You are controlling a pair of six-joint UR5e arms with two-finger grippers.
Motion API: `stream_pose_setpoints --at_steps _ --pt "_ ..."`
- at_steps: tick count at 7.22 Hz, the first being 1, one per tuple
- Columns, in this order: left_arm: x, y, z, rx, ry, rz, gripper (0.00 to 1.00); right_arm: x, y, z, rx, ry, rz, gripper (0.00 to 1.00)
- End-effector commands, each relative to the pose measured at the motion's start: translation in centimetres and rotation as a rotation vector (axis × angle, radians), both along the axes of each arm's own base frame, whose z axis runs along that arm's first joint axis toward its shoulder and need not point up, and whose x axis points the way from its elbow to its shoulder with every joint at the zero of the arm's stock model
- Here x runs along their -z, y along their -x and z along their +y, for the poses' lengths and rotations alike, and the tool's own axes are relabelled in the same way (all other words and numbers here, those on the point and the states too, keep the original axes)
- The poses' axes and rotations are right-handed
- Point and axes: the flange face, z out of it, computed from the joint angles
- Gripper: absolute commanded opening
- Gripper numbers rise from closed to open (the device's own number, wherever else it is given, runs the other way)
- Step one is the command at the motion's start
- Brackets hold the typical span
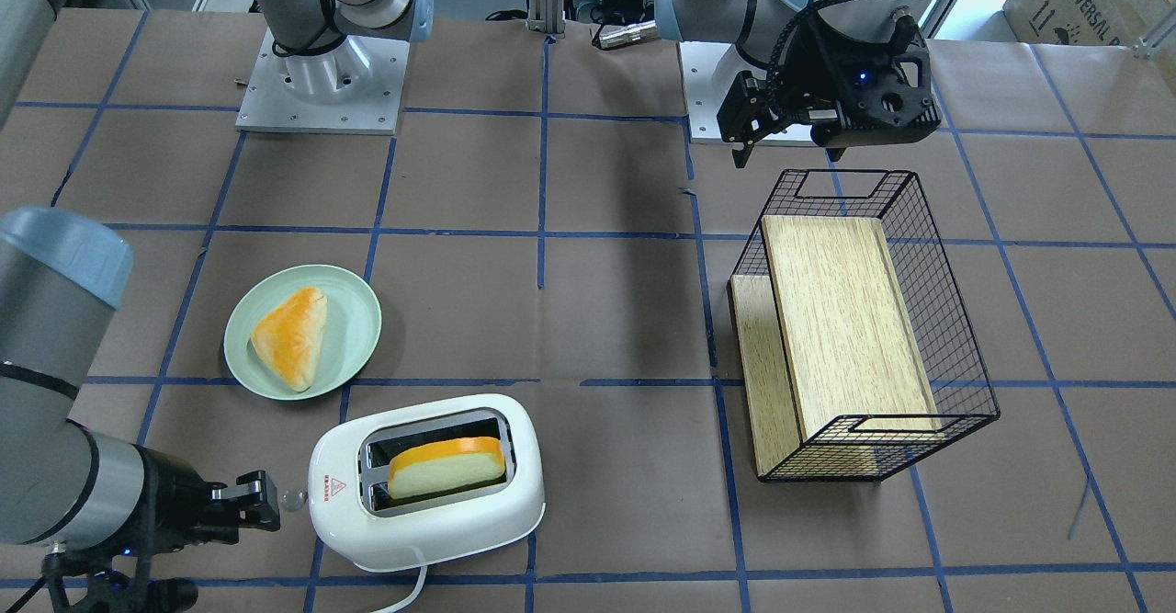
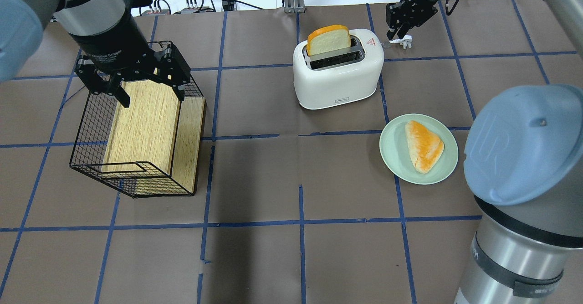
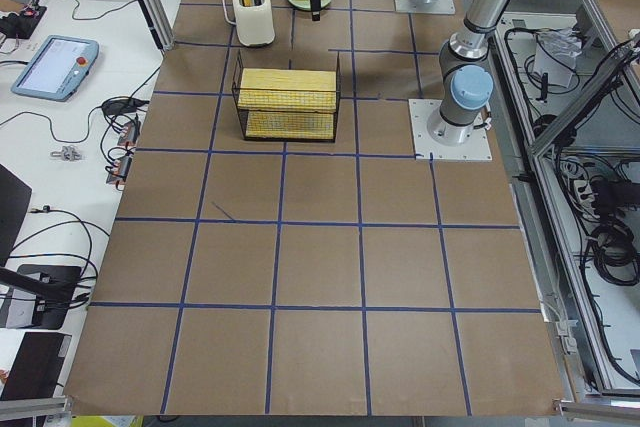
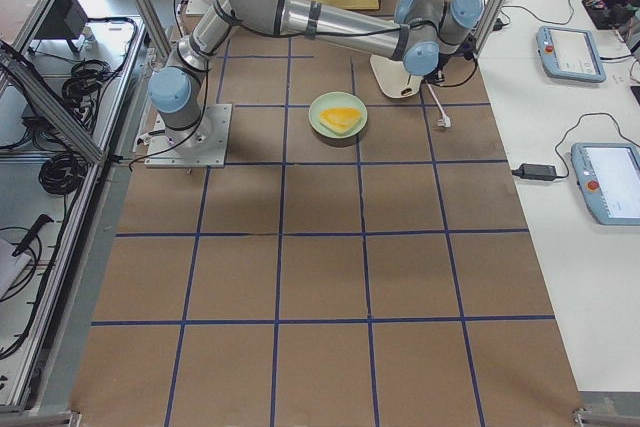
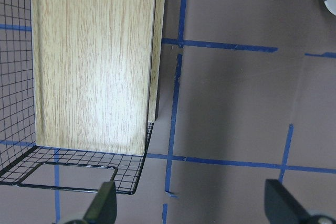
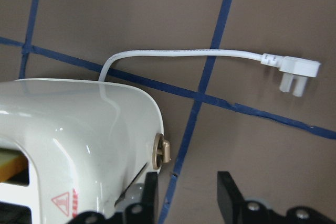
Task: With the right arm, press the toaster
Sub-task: 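Lift the right gripper up off the toaster lever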
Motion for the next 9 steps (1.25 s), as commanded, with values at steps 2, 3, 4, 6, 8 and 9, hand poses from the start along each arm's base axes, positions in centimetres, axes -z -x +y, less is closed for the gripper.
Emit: stream_pose_setpoints --at_steps 2,3,4,6,8,9 --pt "0.0 0.0 0.0 0.000 0.000 0.000 1.00 -7.8 -4.6 3.5 -0.090 0.085 0.234 1.00" --pt "0.1 0.0 0.0 0.000 -0.002 0.000 1.00 -9.5 -4.7 6.1 -0.095 0.031 0.228 1.00" --pt "0.1 0.0 0.0 0.000 -0.002 0.000 1.00 -11.0 -4.6 9.1 -0.100 0.006 0.225 1.00" --pt "0.1 0.0 0.0 0.000 -0.002 0.000 1.00 -11.7 -4.5 17.6 -0.101 -0.024 0.222 1.00" --pt "0.1 0.0 0.0 0.000 -0.002 0.000 1.00 -14.0 -3.3 23.1 -0.069 -0.012 0.232 1.00" --pt "0.0 0.0 0.0 0.000 0.000 0.000 1.00 -15.7 -3.7 25.4 -0.070 0.025 0.231 1.00"
